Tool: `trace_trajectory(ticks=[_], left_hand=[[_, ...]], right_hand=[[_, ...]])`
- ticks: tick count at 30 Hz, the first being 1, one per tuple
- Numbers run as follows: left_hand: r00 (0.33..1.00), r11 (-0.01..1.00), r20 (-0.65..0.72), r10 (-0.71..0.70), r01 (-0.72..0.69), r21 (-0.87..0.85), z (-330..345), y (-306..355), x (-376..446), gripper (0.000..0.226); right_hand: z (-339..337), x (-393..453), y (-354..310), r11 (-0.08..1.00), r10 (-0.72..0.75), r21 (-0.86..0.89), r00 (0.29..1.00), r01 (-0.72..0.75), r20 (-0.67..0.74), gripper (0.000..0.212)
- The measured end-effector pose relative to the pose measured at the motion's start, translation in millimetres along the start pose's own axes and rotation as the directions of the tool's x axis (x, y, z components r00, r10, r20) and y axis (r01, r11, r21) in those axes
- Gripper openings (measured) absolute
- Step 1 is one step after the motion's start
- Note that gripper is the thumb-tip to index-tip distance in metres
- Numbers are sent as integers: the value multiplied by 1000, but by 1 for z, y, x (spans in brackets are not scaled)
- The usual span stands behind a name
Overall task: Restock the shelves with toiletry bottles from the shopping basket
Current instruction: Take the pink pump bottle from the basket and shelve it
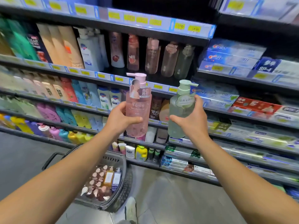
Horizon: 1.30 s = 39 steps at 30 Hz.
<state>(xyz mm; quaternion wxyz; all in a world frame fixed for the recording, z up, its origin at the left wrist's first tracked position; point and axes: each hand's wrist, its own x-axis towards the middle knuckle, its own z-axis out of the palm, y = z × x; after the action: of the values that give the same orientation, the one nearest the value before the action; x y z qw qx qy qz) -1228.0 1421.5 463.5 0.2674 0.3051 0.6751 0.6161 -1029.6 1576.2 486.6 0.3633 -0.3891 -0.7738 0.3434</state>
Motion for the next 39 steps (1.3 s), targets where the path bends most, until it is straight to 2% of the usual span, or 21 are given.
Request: trace_trajectory(ticks=[9, 18, 26, 39], left_hand=[[998, 999, 61, 33, -32, -20, -5, 5, 102, 56], [990, 998, 120, 67, -66, -11, -8, 19, 166, 58], [986, 995, 136, 97, -100, 14, -8, 22, 196, 55], [981, 993, 168, 94, -105, 55, 2, 19, 218, 60]], right_hand=[[26, 90, -13, 999, -10, -41, 993, 5, -119, 95], [43, 147, -30, 993, -121, -31, 961, 117, -250, 91], [54, 184, -10, 950, -275, -206, 940, 233, -205, 93], [68, 228, 25, 992, -68, -121, 964, 38, -256, 95]])
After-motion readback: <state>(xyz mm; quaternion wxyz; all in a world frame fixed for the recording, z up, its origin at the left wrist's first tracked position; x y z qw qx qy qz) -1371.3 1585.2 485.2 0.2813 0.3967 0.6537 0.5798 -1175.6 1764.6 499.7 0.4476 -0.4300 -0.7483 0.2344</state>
